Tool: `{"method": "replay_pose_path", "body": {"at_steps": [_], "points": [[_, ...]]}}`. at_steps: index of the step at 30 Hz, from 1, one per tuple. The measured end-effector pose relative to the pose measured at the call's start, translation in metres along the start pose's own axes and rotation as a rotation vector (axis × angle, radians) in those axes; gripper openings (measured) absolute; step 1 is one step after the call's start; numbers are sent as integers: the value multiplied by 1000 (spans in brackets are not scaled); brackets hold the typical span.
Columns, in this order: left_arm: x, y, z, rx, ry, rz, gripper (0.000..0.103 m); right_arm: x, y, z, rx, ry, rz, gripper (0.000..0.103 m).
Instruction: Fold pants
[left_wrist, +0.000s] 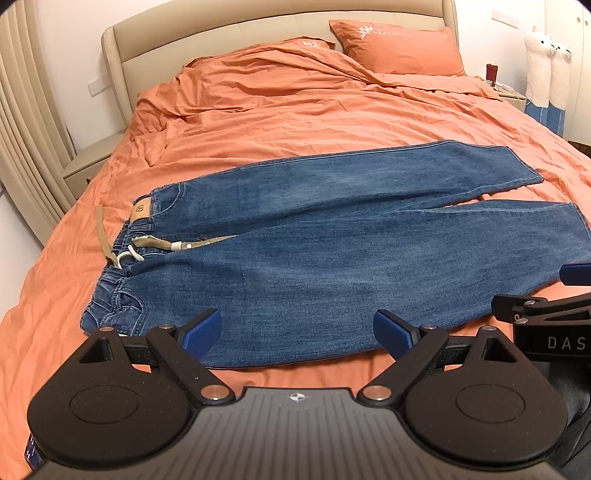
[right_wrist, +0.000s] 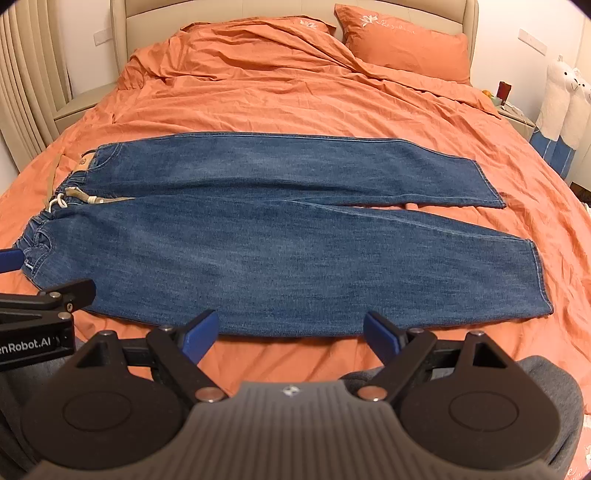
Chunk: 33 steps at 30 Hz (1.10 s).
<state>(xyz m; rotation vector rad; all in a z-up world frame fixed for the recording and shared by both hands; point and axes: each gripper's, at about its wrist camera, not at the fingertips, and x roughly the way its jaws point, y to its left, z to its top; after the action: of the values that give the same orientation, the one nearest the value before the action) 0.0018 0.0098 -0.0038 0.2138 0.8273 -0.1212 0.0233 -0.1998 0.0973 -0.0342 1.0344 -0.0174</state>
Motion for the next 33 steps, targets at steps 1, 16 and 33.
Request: {"method": "replay_pose_path", "body": {"at_steps": [1,16,33], "points": [[0,0,0,0,0,-1,103,0,0,0,-1,0,-2,82],[-1,-2,1,4,1,-2,103,-2,0,-1,2,-11,-6,82],[-2,-5,1,6,4,-2,103,-4,-1,-2,2,-18,-5,82]]}}
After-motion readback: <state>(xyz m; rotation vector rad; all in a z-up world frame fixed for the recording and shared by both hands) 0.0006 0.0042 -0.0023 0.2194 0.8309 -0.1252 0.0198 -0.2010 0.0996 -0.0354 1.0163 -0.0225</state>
